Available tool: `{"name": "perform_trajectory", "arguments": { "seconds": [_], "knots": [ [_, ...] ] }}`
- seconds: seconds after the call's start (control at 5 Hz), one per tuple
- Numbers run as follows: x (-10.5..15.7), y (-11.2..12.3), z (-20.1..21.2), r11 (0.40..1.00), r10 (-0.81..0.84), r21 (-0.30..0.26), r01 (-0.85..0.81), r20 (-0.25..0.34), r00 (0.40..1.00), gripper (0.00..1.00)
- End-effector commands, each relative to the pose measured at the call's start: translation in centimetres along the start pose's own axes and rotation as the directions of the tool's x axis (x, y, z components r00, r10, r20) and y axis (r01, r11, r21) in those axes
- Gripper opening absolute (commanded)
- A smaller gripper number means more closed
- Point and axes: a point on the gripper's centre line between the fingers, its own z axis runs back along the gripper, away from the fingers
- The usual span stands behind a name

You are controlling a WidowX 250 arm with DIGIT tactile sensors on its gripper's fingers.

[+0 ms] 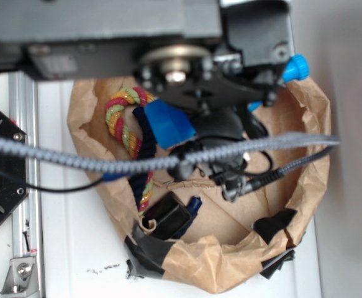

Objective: Grab the blue bottle.

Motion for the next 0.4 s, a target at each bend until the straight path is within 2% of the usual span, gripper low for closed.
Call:
{"name": "perform_trajectory", "arguments": {
  "seconds": [0.0,0.2],
  "knots": [
    [-0.08,-0.31,-0.02,1.000,0.015,-0.006,-0.015,0.029,0.999,0.00],
    [-0.12,-0.36,-0.16,1.000,0.028,-0.010,-0.028,0.018,0.999,0.00]
  ]
}}
